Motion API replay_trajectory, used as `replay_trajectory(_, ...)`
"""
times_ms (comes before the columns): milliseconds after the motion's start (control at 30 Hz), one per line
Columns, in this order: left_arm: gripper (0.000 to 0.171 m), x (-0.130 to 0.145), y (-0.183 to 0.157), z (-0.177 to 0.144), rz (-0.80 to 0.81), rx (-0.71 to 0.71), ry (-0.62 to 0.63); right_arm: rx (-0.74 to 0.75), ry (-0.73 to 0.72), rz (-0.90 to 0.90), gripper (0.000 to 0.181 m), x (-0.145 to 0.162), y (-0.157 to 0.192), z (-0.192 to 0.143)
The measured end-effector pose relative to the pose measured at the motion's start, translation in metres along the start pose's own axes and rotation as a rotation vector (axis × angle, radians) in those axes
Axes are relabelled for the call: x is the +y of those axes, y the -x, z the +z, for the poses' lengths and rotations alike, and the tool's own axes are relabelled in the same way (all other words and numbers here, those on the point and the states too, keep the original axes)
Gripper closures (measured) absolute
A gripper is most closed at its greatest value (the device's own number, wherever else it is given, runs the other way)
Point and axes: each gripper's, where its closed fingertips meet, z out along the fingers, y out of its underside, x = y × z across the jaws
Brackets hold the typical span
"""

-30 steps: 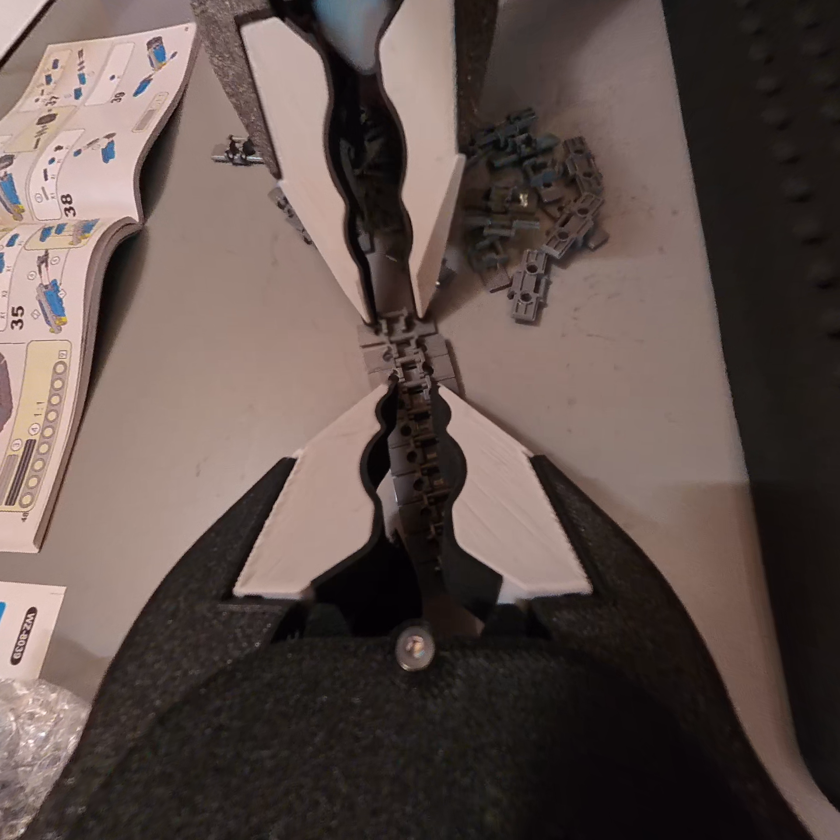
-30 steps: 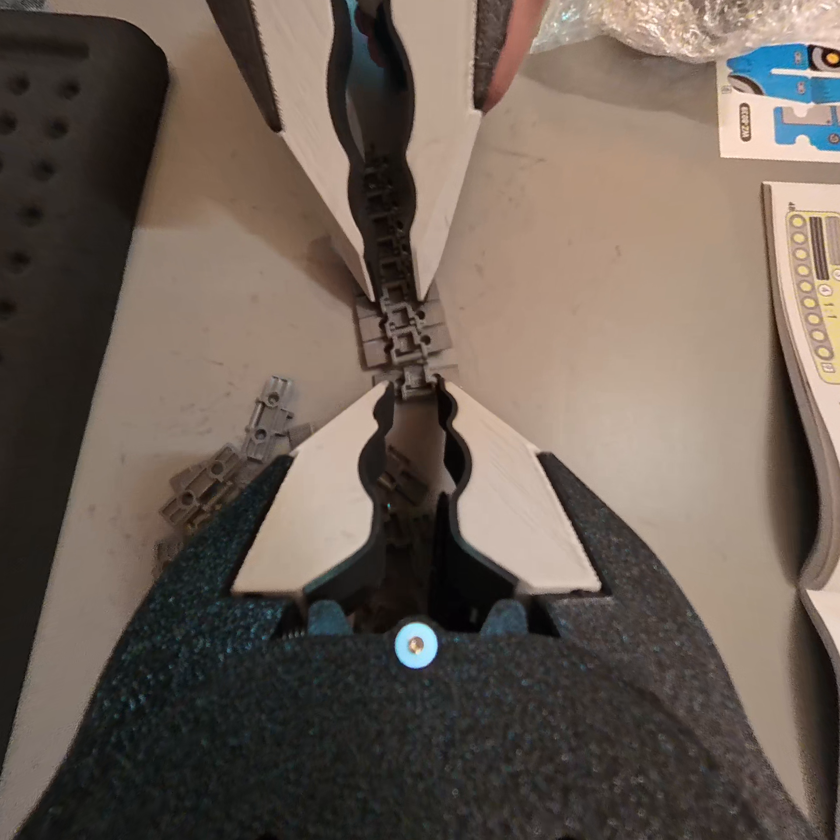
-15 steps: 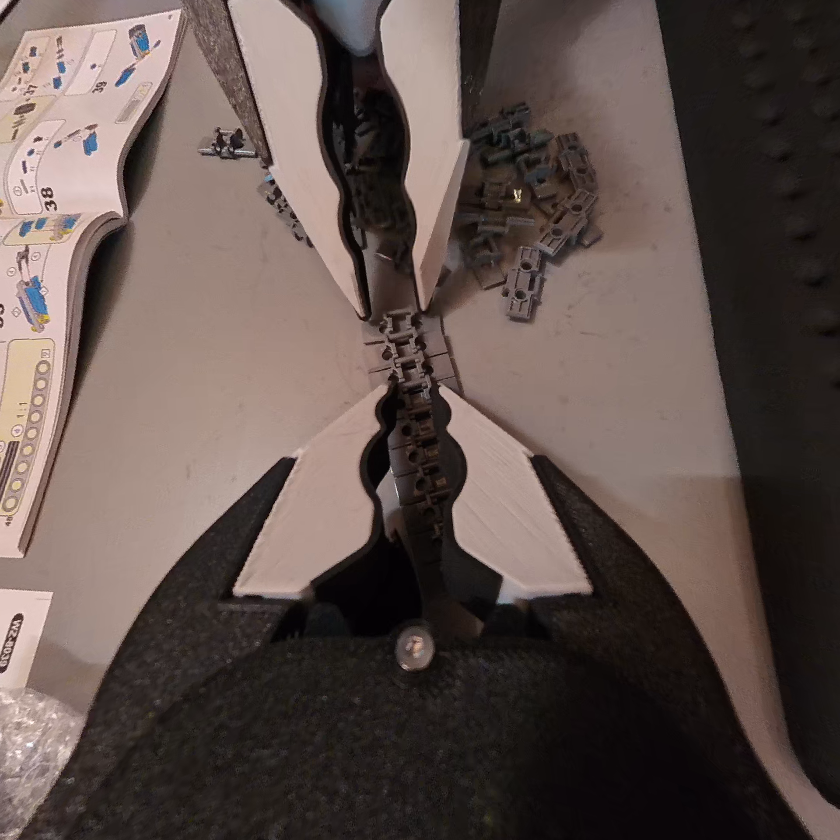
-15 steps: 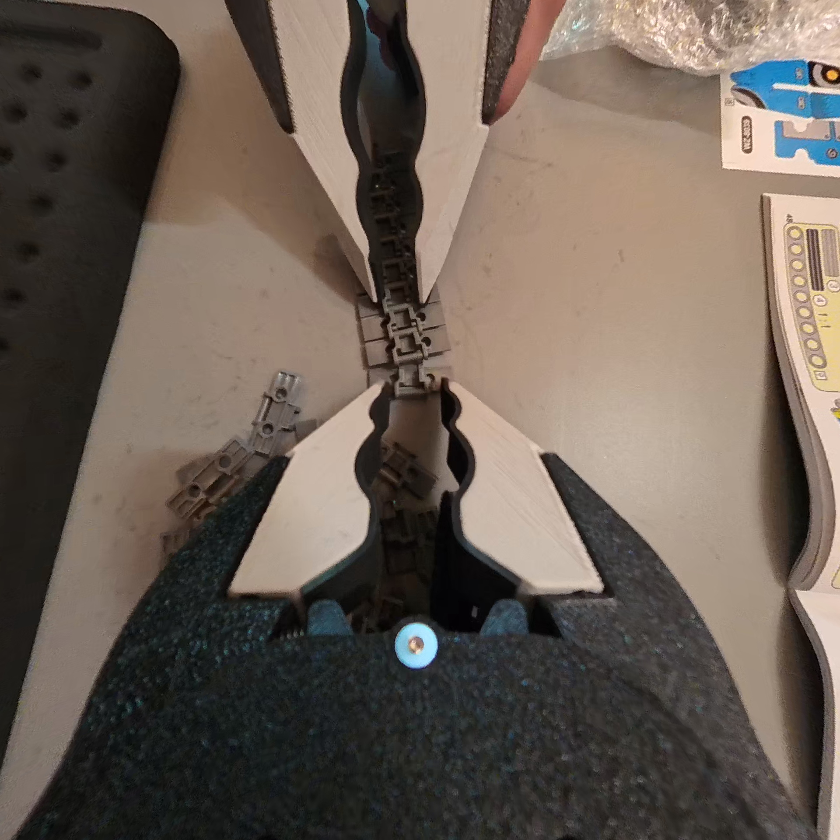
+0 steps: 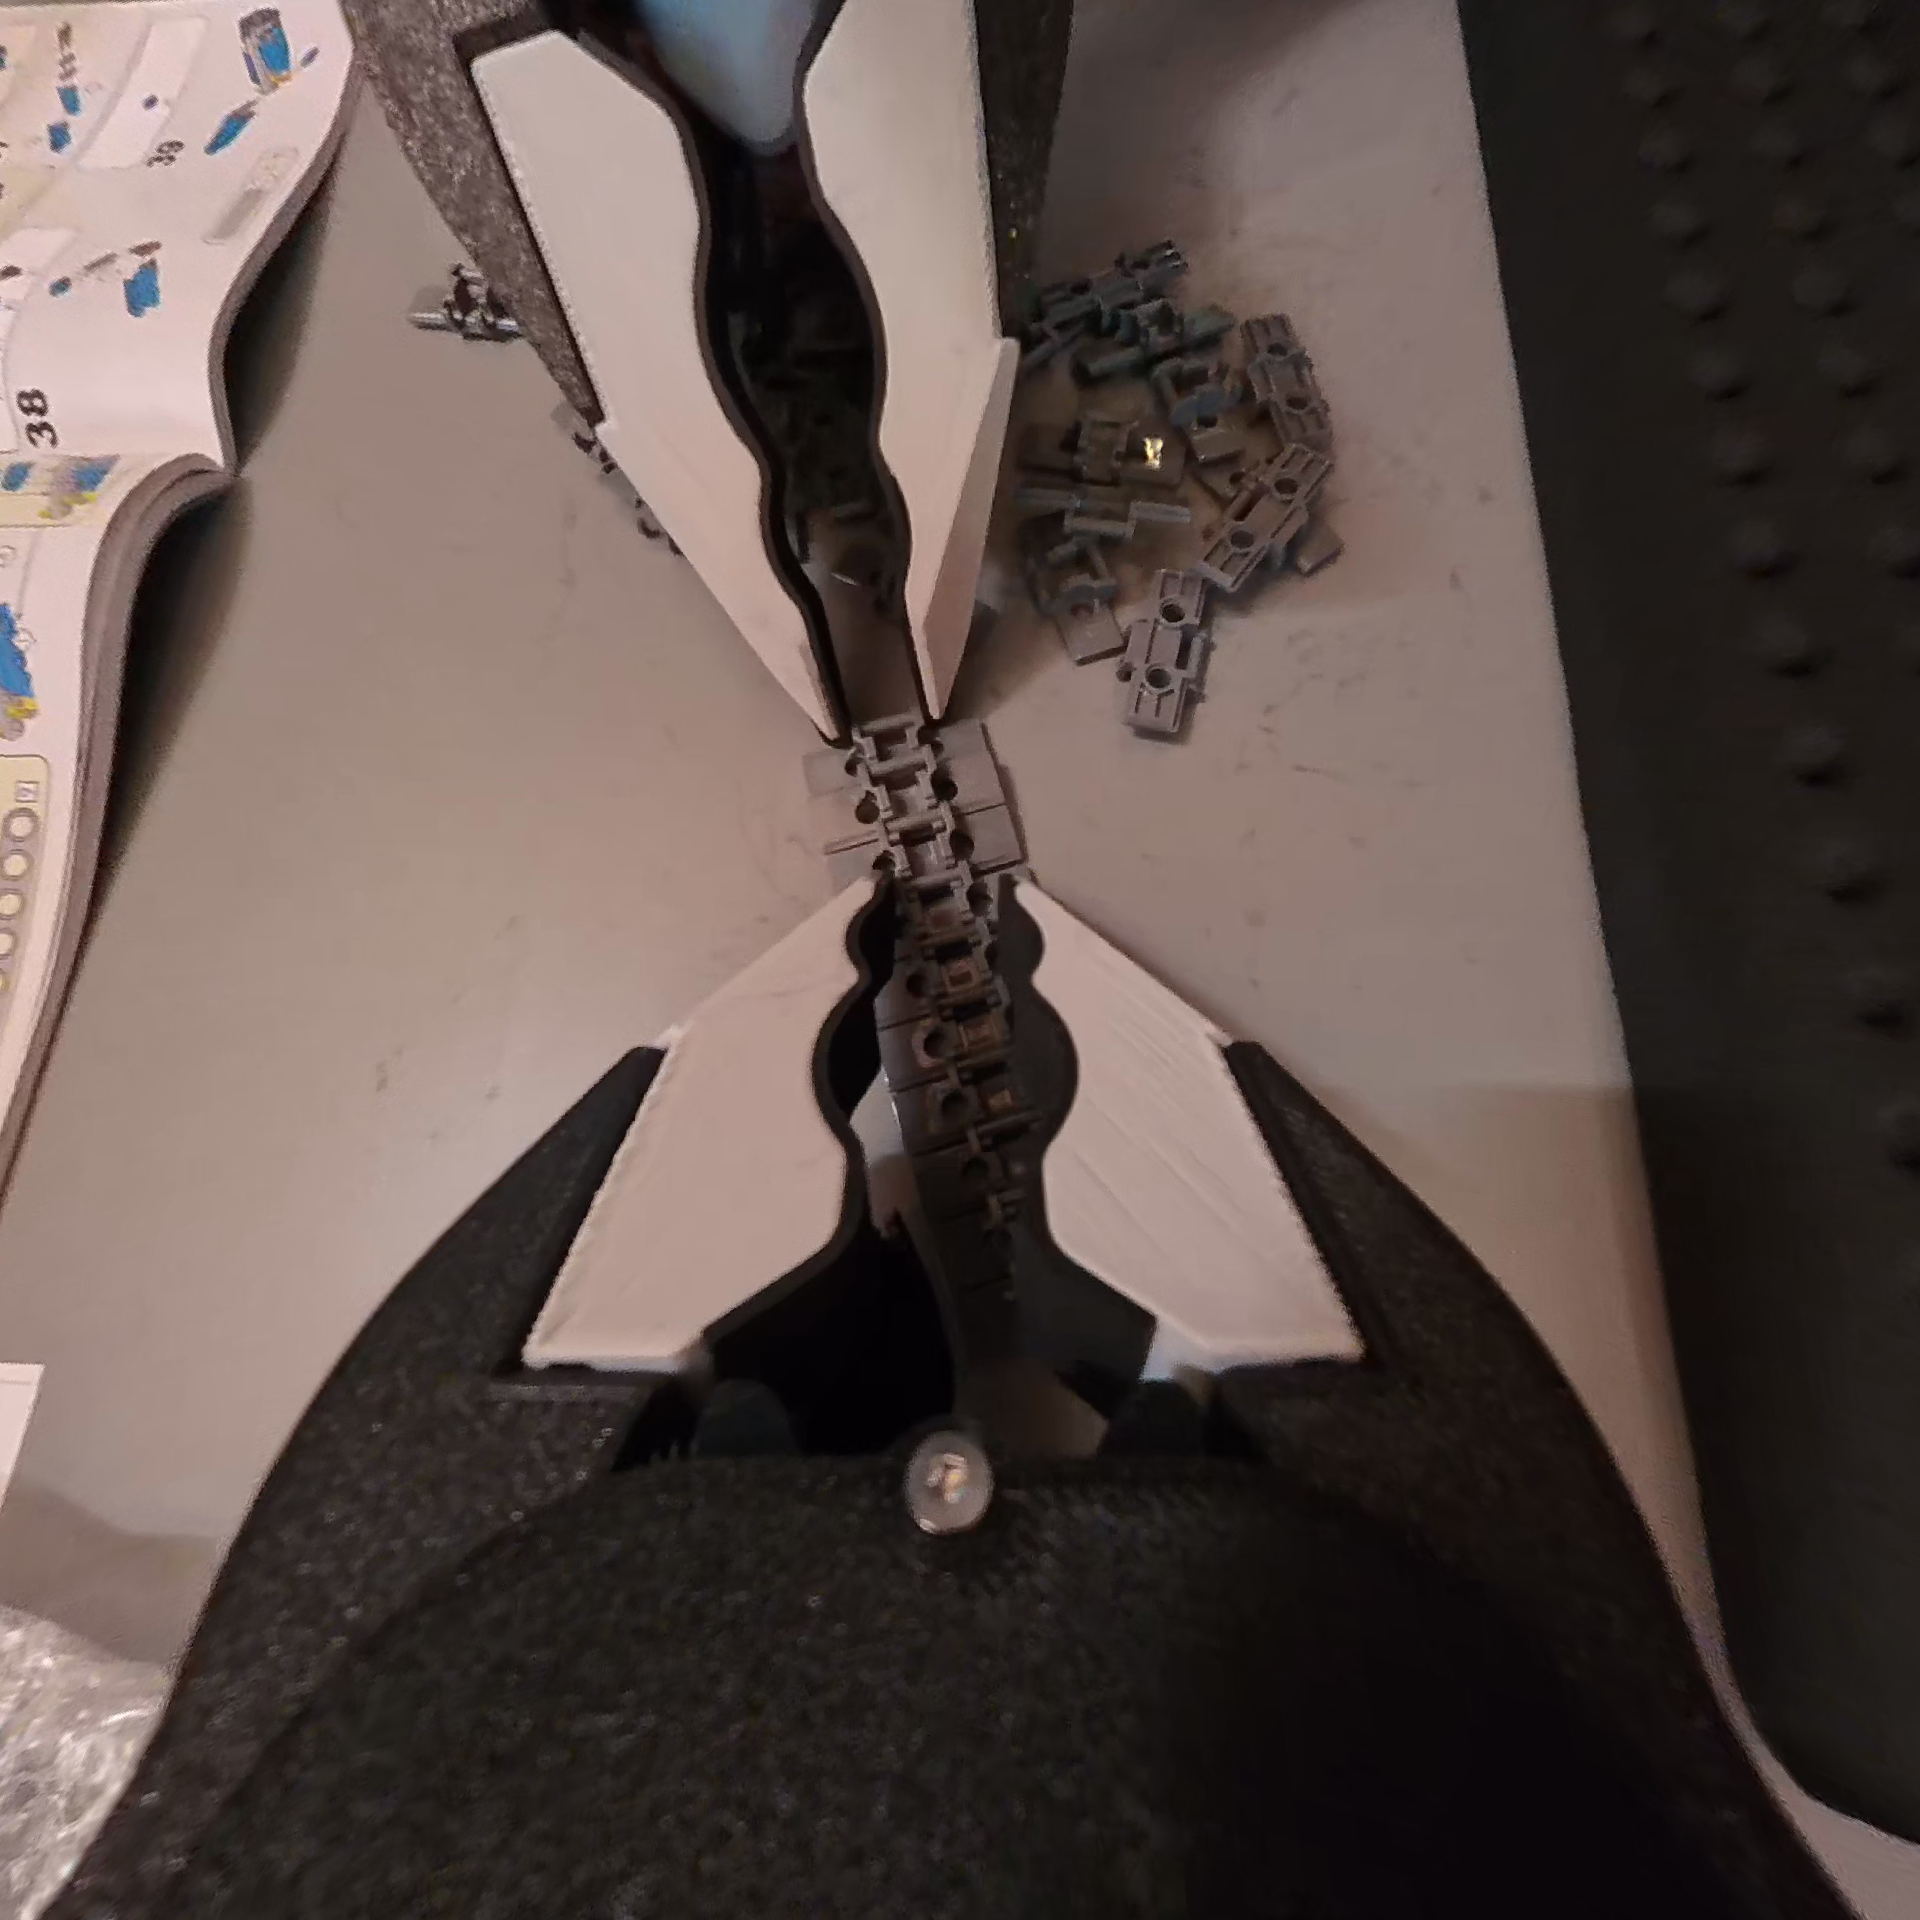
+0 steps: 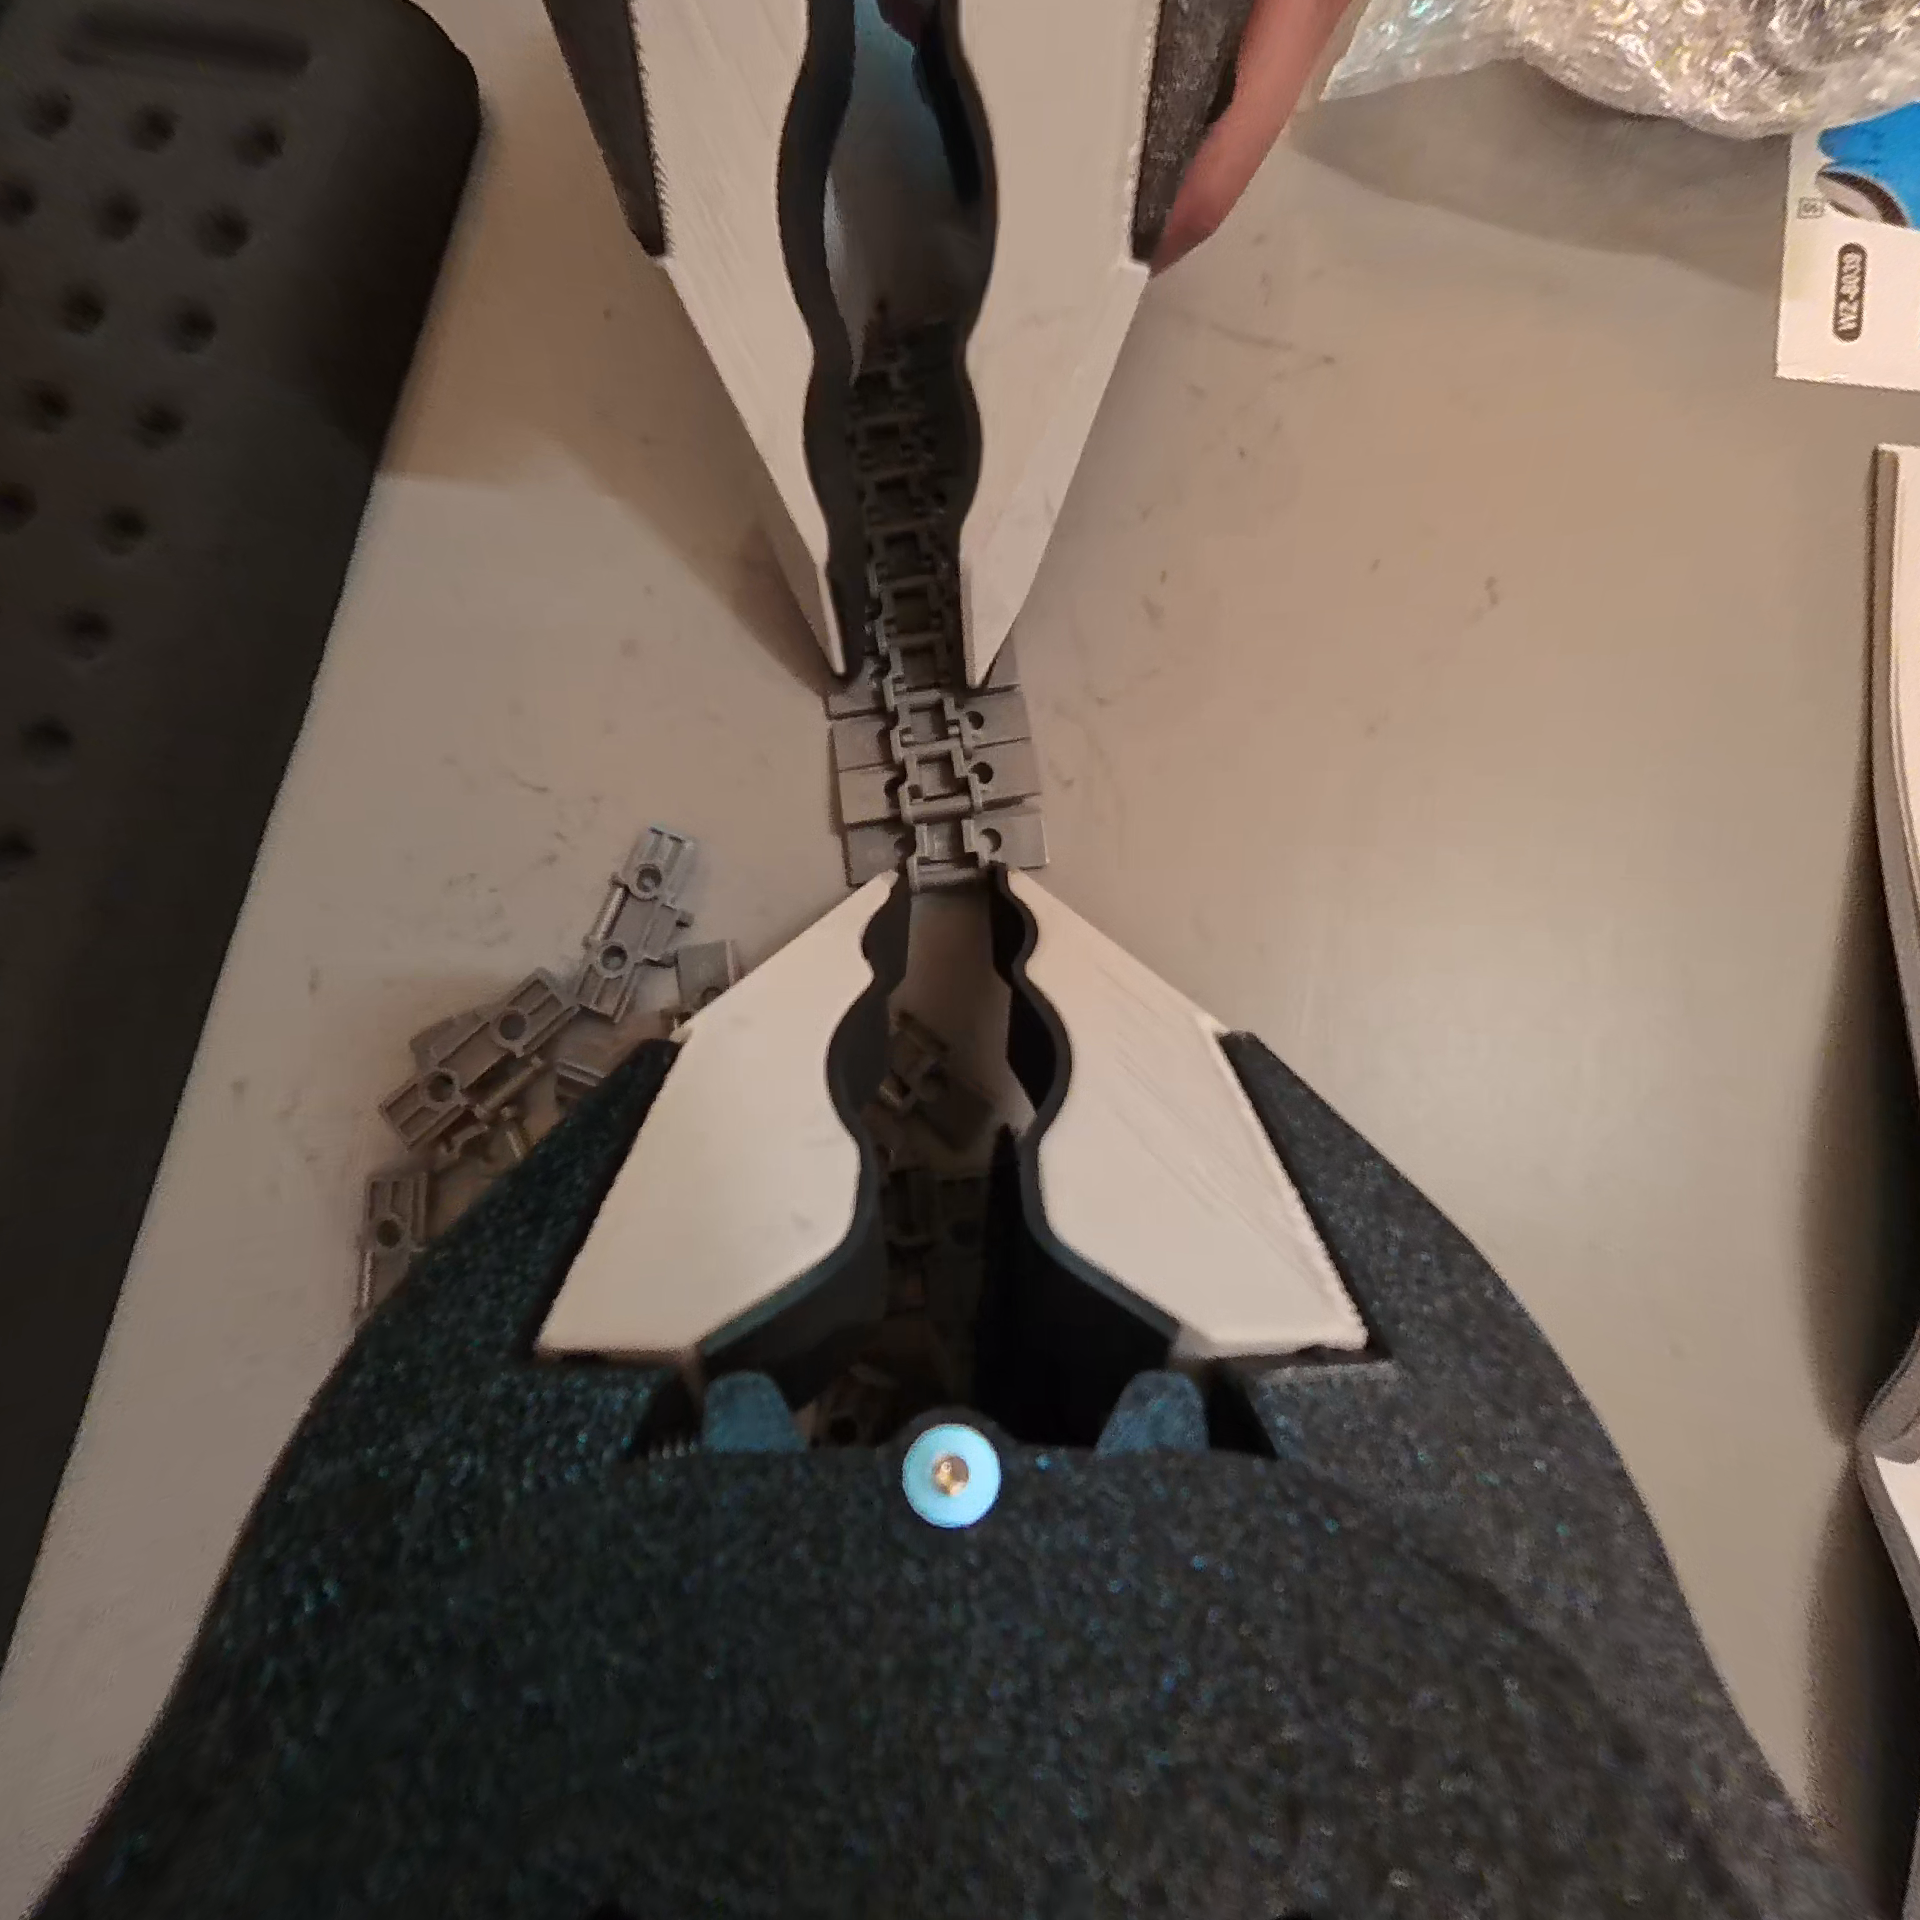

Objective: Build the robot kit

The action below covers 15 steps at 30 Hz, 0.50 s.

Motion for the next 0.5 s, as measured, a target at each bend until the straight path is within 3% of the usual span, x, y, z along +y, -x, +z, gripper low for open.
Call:
replay_trajectory(167,0.153,0.000,0.000,0.001,-0.003,0.003,0.004,0.024,-0.047,-0.009,0.161,-0.010,0.000,-0.011)
replay_trajectory(400,0.153,0.000,0.000,0.002,-0.014,0.008,0.009,0.062,-0.053,-0.035,0.181,-0.016,0.003,-0.002)
replay_trajectory(500,0.154,0.000,0.000,0.002,-0.016,0.013,0.009,0.046,-0.048,0.000,0.181,-0.015,0.004,0.003)
